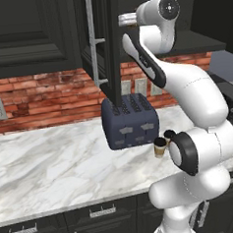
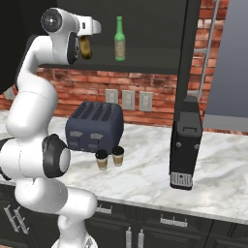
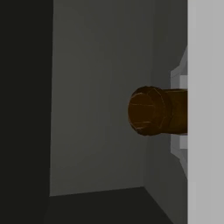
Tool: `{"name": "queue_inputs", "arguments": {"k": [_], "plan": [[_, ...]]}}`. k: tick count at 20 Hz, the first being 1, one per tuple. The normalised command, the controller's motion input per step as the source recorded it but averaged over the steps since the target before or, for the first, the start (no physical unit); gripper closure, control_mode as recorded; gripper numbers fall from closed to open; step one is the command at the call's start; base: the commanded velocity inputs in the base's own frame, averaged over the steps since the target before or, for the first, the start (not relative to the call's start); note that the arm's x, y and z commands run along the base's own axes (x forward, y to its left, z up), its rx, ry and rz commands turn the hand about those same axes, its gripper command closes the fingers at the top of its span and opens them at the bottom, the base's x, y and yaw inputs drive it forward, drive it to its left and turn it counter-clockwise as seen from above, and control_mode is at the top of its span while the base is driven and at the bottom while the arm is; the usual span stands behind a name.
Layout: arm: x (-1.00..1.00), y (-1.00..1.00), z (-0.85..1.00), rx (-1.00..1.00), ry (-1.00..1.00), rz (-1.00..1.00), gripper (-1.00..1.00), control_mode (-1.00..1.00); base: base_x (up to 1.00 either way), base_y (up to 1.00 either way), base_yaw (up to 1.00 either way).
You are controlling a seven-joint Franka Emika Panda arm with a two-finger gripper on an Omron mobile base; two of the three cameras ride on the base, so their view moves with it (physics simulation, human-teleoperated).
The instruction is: Sort all alcoholic drinks to one cabinet, and non-alcoholic drinks to the other.
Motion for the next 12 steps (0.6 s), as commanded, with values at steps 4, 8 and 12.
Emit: {"name": "queue_inputs", "arguments": {"k": [4,8,12], "plan": [[0.23,0.04,-0.24,-0.02,0.03,0.0,1.0,-1.0,0.0,0.0,0.0],[0.14,0.0,-0.34,-0.01,0.0,0.0,1.0,-1.0,0.0,0.0,0.0],[0.15,0.0,-0.35,-0.01,0.0,0.0,1.0,-1.0,0.0,0.0,0.0]]}}
